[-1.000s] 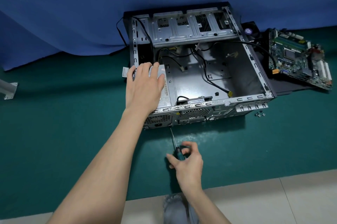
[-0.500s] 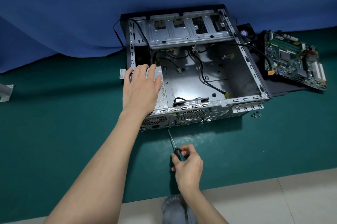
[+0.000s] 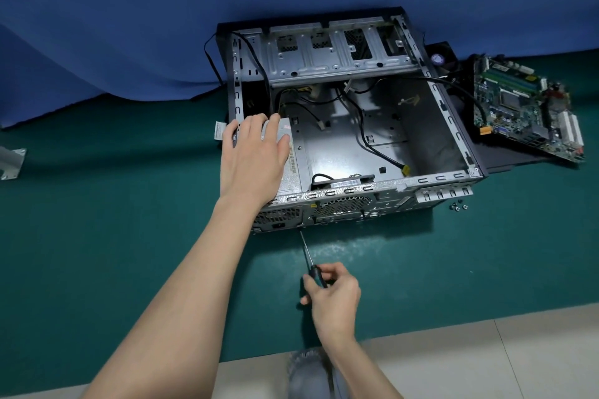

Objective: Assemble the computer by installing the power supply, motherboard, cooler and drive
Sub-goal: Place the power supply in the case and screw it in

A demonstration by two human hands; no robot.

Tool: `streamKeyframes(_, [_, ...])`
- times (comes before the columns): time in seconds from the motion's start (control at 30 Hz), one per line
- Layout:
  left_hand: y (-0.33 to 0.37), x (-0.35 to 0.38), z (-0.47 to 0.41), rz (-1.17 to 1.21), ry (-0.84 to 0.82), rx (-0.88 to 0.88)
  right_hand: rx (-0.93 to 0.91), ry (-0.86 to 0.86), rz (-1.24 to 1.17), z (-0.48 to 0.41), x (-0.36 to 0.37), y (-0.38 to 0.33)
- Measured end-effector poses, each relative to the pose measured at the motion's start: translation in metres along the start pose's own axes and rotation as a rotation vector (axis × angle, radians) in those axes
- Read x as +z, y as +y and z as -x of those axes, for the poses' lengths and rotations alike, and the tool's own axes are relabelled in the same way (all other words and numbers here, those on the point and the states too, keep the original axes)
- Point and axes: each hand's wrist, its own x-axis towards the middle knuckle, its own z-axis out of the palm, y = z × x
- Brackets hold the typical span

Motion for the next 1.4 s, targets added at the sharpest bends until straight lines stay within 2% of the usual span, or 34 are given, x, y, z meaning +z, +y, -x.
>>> streamKeyframes(0.03, [0.000, 0.000, 0.000, 0.000, 0.001, 0.000, 0.032, 0.002, -0.007, -0.002, 0.000, 0.003])
streamKeyframes(0.17, [0.001, 0.002, 0.000, 0.007, 0.009, 0.001, 0.598, -0.223, -0.608, -0.003, -0.010, -0.008])
streamKeyframes(0.2, [0.001, 0.002, 0.000, 0.010, 0.008, 0.001, 0.626, -0.258, -0.650, -0.002, -0.012, -0.011])
streamKeyframes(0.3, [0.000, 0.002, -0.001, 0.023, -0.002, -0.002, 0.413, -0.261, -0.366, -0.001, -0.010, -0.012])
streamKeyframes(0.4, [0.000, 0.001, -0.001, 0.018, 0.002, -0.004, 0.079, -0.073, 0.005, -0.006, -0.008, -0.005])
streamKeyframes(0.47, [0.000, 0.001, -0.001, 0.017, 0.000, -0.006, -0.055, 0.006, 0.152, -0.008, -0.006, -0.002])
streamKeyframes(0.5, [0.000, 0.001, -0.001, 0.019, -0.003, -0.007, -0.026, -0.011, 0.121, -0.009, -0.005, 0.000])
streamKeyframes(0.53, [0.001, 0.002, -0.001, 0.018, -0.002, -0.008, 0.074, -0.044, -0.024, -0.008, -0.005, -0.001])
streamKeyframes(0.6, [0.001, 0.002, 0.000, 0.009, 0.006, -0.006, 0.428, -0.191, -0.458, -0.008, -0.006, -0.007])
streamKeyframes(0.63, [0.001, 0.002, 0.000, 0.008, 0.006, -0.003, 0.554, -0.249, -0.581, -0.006, -0.009, -0.011])
streamKeyframes(0.67, [0.001, 0.002, 0.000, 0.009, 0.007, -0.001, 0.582, -0.284, -0.607, -0.006, -0.013, -0.014])
streamKeyframes(0.73, [0.001, 0.000, 0.000, 0.006, 0.006, -0.001, 0.491, -0.282, -0.437, -0.008, -0.017, -0.014])
streamKeyframes(0.93, [0.001, -0.002, 0.000, 0.004, -0.009, -0.009, -0.049, -0.055, 0.167, -0.009, -0.004, -0.005])
streamKeyframes(0.97, [0.001, -0.002, 0.001, 0.004, -0.010, -0.014, -0.045, -0.058, 0.170, -0.009, -0.003, -0.004])
streamKeyframes(1.0, [0.001, -0.001, 0.000, 0.001, -0.009, -0.016, 0.031, -0.090, 0.065, -0.010, -0.002, -0.005])
streamKeyframes(1.07, [0.001, 0.000, 0.001, -0.003, -0.008, -0.013, 0.331, -0.185, -0.286, -0.015, -0.001, -0.013])
streamKeyframes(1.13, [0.002, 0.000, 0.001, 0.000, -0.011, -0.010, 0.509, -0.271, -0.453, -0.021, -0.005, -0.021])
streamKeyframes(1.23, [0.001, -0.002, 0.000, 0.003, -0.016, -0.010, 0.555, -0.316, -0.450, -0.023, -0.009, -0.025])
streamKeyframes(1.4, [0.000, -0.003, 0.000, 0.009, -0.028, -0.007, 0.527, -0.410, -0.335, -0.025, -0.021, -0.031])
